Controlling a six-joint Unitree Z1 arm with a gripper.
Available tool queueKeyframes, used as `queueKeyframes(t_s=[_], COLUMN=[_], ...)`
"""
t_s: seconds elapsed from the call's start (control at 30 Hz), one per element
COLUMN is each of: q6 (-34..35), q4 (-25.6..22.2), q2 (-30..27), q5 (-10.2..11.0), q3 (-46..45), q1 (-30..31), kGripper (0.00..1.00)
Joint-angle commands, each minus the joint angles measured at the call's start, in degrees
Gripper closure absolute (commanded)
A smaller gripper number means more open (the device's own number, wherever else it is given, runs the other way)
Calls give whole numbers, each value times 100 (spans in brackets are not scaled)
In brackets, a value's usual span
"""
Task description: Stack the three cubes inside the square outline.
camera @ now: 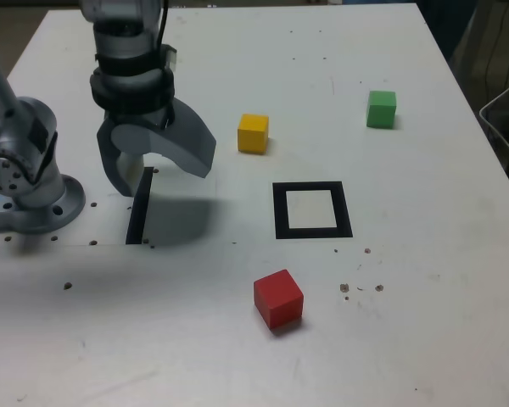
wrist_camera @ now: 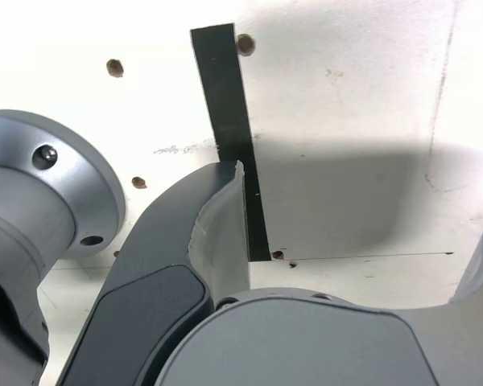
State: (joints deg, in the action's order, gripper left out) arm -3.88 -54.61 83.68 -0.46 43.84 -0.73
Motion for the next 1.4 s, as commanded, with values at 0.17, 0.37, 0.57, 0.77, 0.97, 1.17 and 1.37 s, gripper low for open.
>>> queueKeyframes(t_s=[0.17,0.37,0.57,0.77,0.97,1.17,1.37], q6=[130,290,700,1481,2164,2953,3714], q4=[-285,-624,-767,-886,-962,-1186,-1088], q2=[6,7,44,206,472,843,1277], q5=[-196,-346,-451,-538,-711,-789,-780], q3=[213,554,878,1320,1767,2460,2921], q1=[3,135,565,1225,1661,2308,2834], kGripper=[1,1,1,1,1,1,1])
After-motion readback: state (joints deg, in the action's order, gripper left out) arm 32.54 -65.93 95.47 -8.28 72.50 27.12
